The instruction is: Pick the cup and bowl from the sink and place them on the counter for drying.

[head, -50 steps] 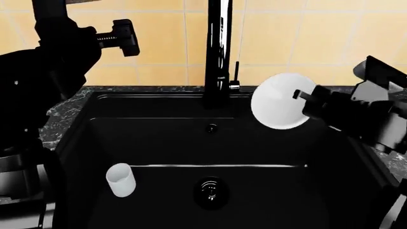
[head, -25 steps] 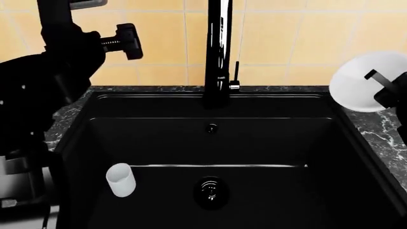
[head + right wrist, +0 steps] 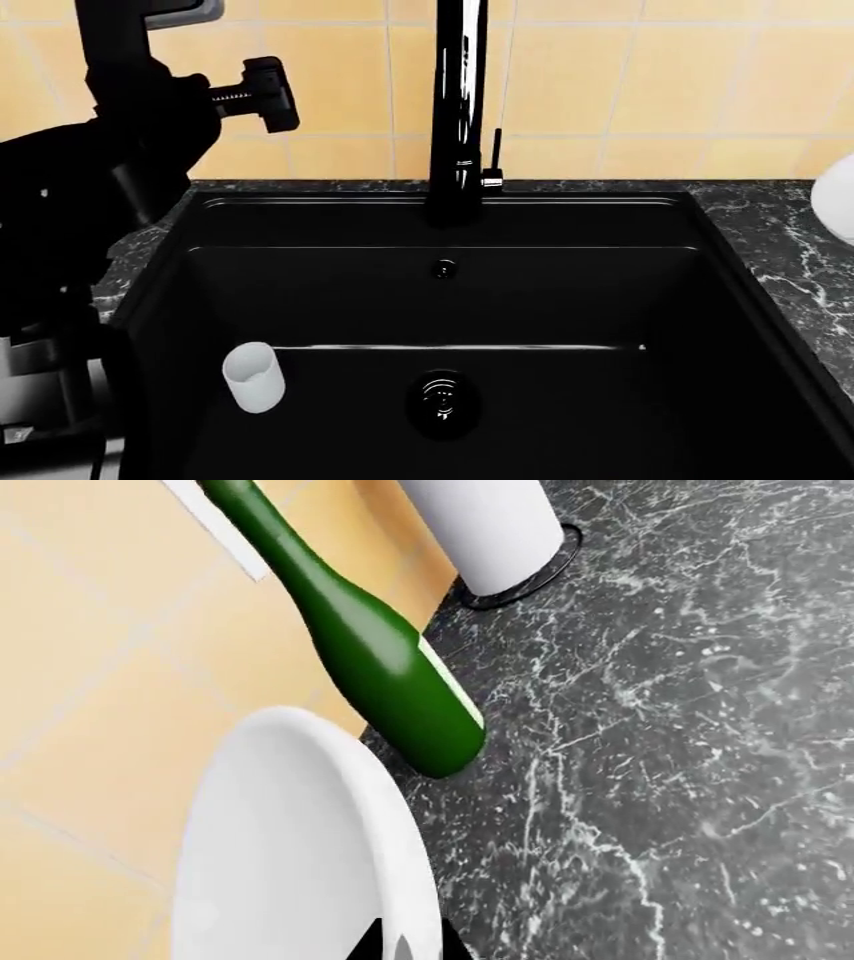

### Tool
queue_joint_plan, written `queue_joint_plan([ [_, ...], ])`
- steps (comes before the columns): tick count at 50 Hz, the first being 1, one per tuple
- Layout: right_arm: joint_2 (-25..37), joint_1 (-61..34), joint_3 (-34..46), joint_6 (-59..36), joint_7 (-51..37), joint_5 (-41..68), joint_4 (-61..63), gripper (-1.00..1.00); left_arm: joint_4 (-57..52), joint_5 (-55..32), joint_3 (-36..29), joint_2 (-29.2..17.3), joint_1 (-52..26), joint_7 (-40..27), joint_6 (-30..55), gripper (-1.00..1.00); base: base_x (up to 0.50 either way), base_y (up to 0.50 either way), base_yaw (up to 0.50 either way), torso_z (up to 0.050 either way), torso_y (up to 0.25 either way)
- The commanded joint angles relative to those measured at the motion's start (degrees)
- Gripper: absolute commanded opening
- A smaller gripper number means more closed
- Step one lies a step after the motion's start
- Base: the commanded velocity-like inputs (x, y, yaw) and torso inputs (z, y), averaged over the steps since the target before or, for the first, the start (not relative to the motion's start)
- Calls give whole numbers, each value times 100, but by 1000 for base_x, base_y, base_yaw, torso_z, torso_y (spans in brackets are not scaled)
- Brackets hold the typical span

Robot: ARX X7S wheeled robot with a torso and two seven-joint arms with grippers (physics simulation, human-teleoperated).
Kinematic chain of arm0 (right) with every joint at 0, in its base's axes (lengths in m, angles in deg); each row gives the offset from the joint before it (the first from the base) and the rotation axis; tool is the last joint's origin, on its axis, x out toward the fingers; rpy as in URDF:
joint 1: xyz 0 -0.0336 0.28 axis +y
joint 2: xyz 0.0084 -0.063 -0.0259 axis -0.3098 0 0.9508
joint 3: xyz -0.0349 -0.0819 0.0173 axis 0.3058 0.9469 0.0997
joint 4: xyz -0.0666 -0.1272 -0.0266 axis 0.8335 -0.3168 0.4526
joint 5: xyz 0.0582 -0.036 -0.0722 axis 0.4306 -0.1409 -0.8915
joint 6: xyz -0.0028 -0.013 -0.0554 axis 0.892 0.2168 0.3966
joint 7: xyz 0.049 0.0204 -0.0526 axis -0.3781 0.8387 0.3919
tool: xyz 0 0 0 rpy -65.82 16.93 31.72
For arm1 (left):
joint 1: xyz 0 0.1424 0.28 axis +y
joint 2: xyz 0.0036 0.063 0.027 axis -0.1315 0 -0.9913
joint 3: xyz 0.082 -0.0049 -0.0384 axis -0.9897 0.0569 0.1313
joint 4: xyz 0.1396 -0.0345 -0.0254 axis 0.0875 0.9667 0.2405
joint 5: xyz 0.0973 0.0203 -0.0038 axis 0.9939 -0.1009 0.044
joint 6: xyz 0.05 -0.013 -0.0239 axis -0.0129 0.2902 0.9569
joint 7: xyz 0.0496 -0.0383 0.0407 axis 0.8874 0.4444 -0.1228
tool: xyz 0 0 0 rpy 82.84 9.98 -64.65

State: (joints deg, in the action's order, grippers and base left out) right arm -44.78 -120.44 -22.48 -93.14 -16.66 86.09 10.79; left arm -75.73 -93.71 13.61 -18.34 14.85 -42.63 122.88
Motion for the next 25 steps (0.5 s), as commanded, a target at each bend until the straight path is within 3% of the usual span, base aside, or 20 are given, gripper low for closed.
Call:
queue_joint_plan([
  [1, 90, -11, -200, 699, 318, -501, -653, -100, -60, -25, 55, 7, 25, 33, -71, 100, 0, 0, 0, 0, 0],
  [13, 183, -177, -95, 1417, 661, -1044, -1577, -100, -77, -58, 19, -40, -48, 19, -10, 100, 0, 0, 0, 0, 1],
  [25, 258, 353, -517, 1746, 639, -1194, -1611, -100, -123, -97, 21, -63, -56, -33, 46, 100, 0, 0, 0, 0, 0],
])
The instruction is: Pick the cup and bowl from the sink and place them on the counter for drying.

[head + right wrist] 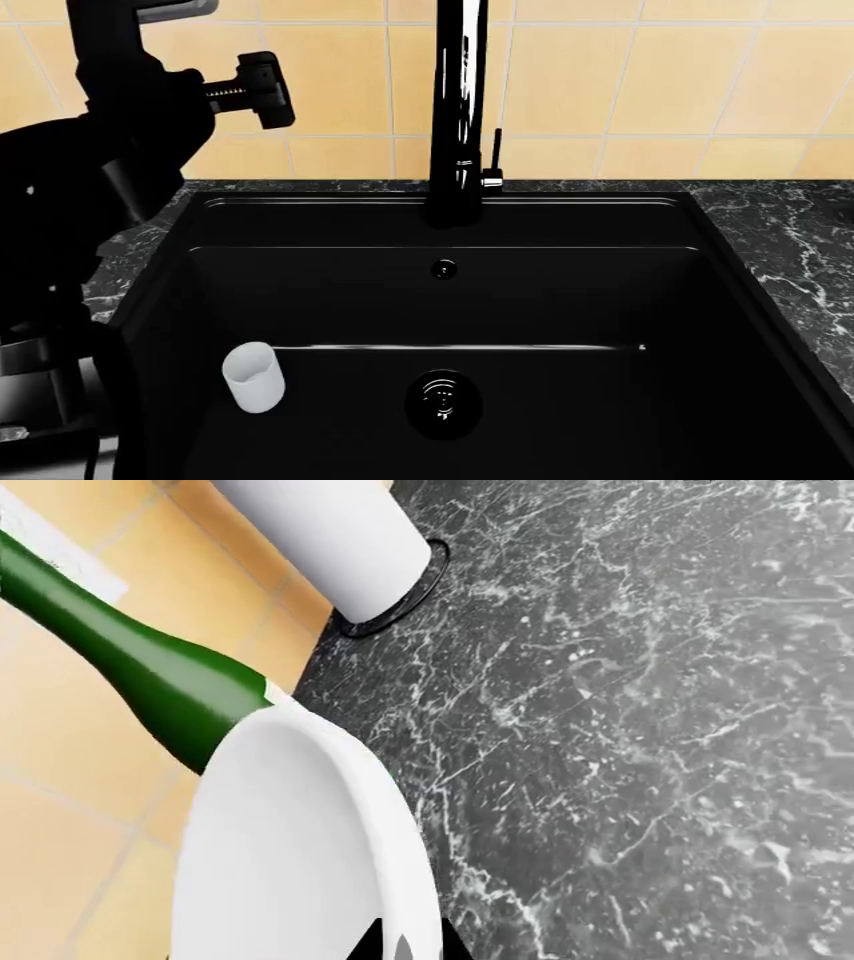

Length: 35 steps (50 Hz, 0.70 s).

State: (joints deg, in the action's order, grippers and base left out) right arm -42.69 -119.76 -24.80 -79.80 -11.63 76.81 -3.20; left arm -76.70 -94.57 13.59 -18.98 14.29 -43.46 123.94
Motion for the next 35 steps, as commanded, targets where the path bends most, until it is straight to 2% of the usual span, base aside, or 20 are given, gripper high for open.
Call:
queue_joint_plan([
  [1, 46, 297, -308, 429, 141, -266, -232, -100, -29, -15, 24, 0, -1, 46, -56, 100, 0, 0, 0, 0, 0],
  [17, -15, 828, -612, 658, 186, -394, -454, -100, 11, -18, -49, 6, 4, 10, -67, 100, 0, 0, 0, 0, 0],
  [35, -141, 946, -626, 799, 315, -425, -617, -100, -4, -71, -35, -23, 17, -13, -84, 100, 0, 0, 0, 0, 0],
])
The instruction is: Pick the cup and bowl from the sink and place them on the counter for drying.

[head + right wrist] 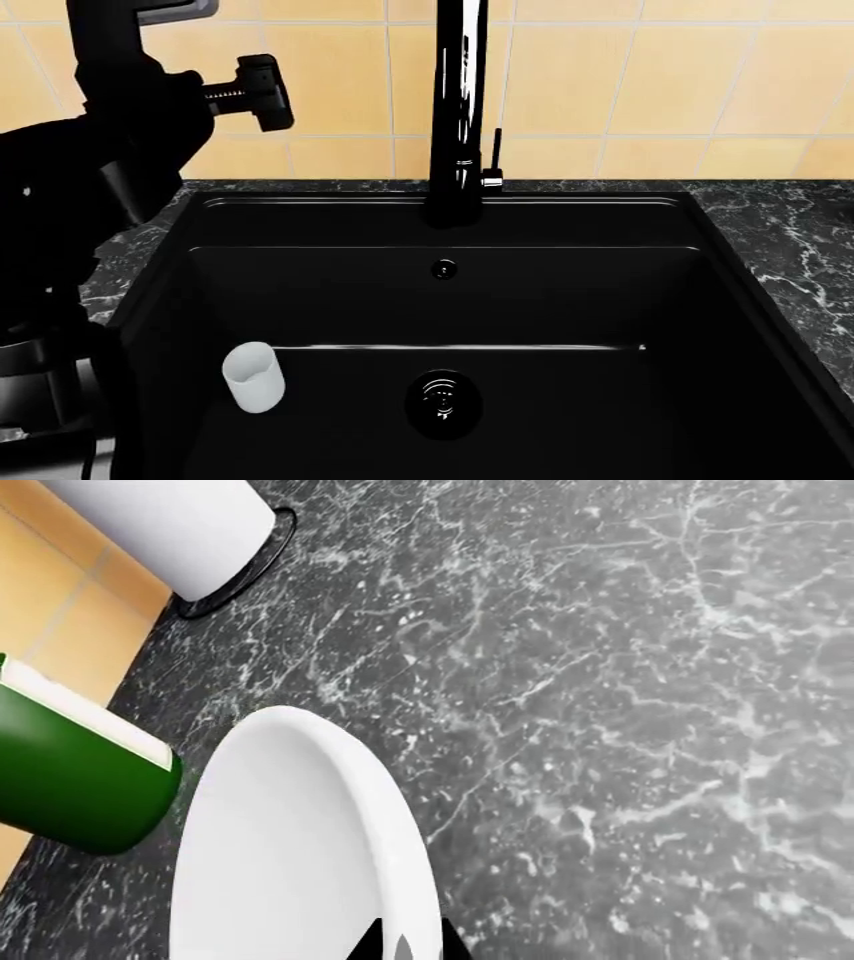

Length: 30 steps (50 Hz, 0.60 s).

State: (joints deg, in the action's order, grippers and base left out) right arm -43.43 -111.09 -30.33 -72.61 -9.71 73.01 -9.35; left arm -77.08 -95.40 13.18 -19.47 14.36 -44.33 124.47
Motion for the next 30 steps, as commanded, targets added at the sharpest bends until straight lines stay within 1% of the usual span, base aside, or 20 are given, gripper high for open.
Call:
queue_joint_plan([
  [1, -63, 83, -71, 70, 122, -44, 1, -100, 54, 20, -1, 39, 1, 68, -153, 100, 0, 0, 0, 0, 10],
  [5, -80, 109, -103, 63, 128, -10, 47, -100, 66, 16, -10, 44, 13, 65, -172, 100, 0, 0, 0, 0, 0],
  [6, -93, 112, -131, 59, 158, 33, 52, 100, 66, 16, -10, 44, 13, 65, -172, 100, 0, 0, 0, 0, 0],
  [14, -141, 86, -138, 119, 167, 50, 138, 100, 291, 101, -105, 154, -46, 66, -364, 100, 0, 0, 0, 0, 0],
  [18, -140, 71, -110, 157, 138, 12, 226, 100, 143, 10, -22, 56, -4, 60, -240, 100, 0, 0, 0, 0, 0],
  [20, -134, 127, -67, 311, 58, -156, 383, 100, 40, -55, 34, 2, 36, 58, -156, 100, 0, 0, 0, 0, 0],
  [23, -97, 241, -48, 519, -107, -399, 739, 100, 88, -31, 14, 49, 55, 39, -220, 100, 0, 0, 0, 0, 0],
  [30, -45, 134, 110, 588, -236, -585, 907, 100, 108, -45, 7, 38, 54, 44, -240, 100, 0, 0, 0, 0, 0],
])
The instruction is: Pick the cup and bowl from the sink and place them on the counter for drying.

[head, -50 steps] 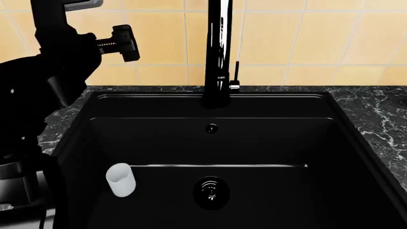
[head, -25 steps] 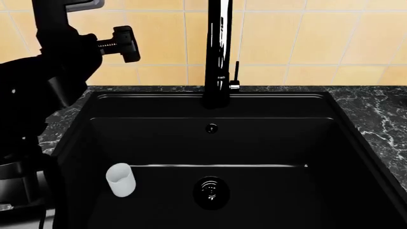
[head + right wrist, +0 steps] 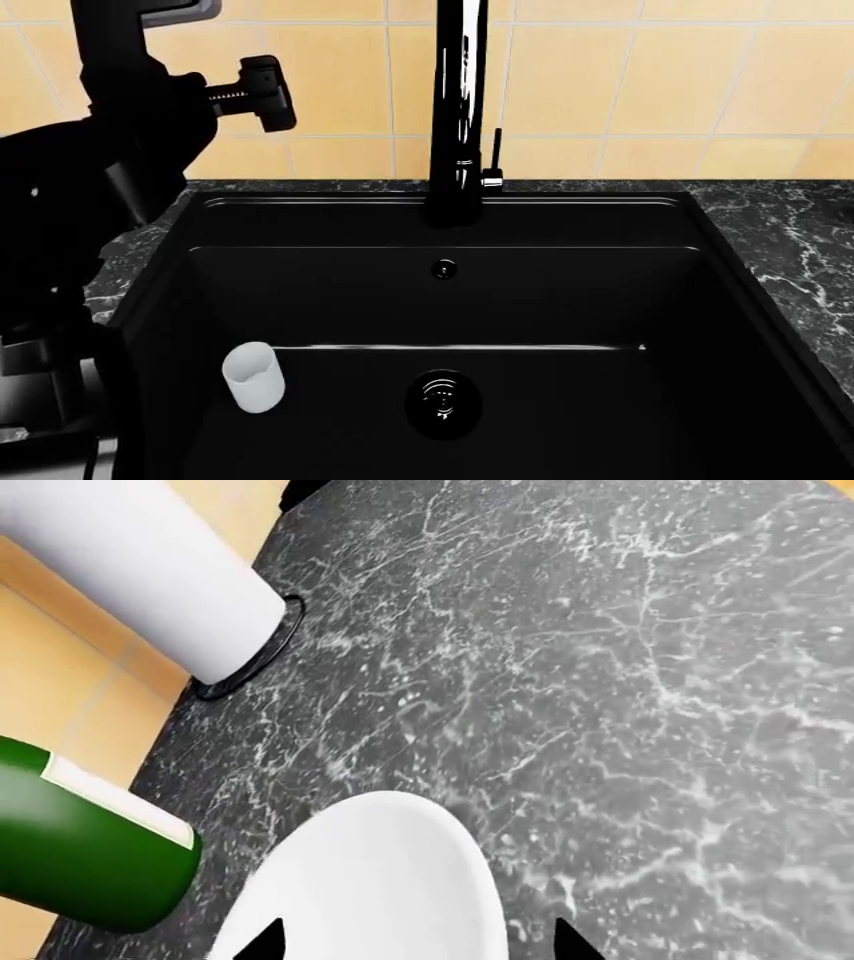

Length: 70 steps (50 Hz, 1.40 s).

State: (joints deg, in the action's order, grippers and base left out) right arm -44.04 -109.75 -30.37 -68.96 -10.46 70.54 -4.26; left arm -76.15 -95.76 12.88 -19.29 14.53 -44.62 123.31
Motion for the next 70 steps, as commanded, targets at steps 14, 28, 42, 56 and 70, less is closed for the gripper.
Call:
queue_joint_plan([
  [14, 640, -839, 1952, -680, 595, -688, 209, 100, -37, -64, 59, -9, 72, 32, -90, 100, 0, 0, 0, 0, 0],
  [28, 1051, -2225, 4008, -1368, 2729, -621, -203, 100, 1, -110, 43, 6, 76, -4, -44, 100, 0, 0, 0, 0, 0],
  [42, 680, -3126, 5202, -1597, 4127, -635, -862, 100, 66, -81, -167, -46, 85, 15, 31, 100, 0, 0, 0, 0, 0],
  [56, 74, -3678, 5525, -2392, 5084, 132, -950, 100, 137, -114, -166, -22, 143, 6, -10, 100, 0, 0, 0, 0, 0],
  [70, -24, -3774, 5678, -2827, 5222, 373, -764, 100, 84, -162, -239, -26, 144, -54, 119, 100, 0, 0, 0, 0, 0],
])
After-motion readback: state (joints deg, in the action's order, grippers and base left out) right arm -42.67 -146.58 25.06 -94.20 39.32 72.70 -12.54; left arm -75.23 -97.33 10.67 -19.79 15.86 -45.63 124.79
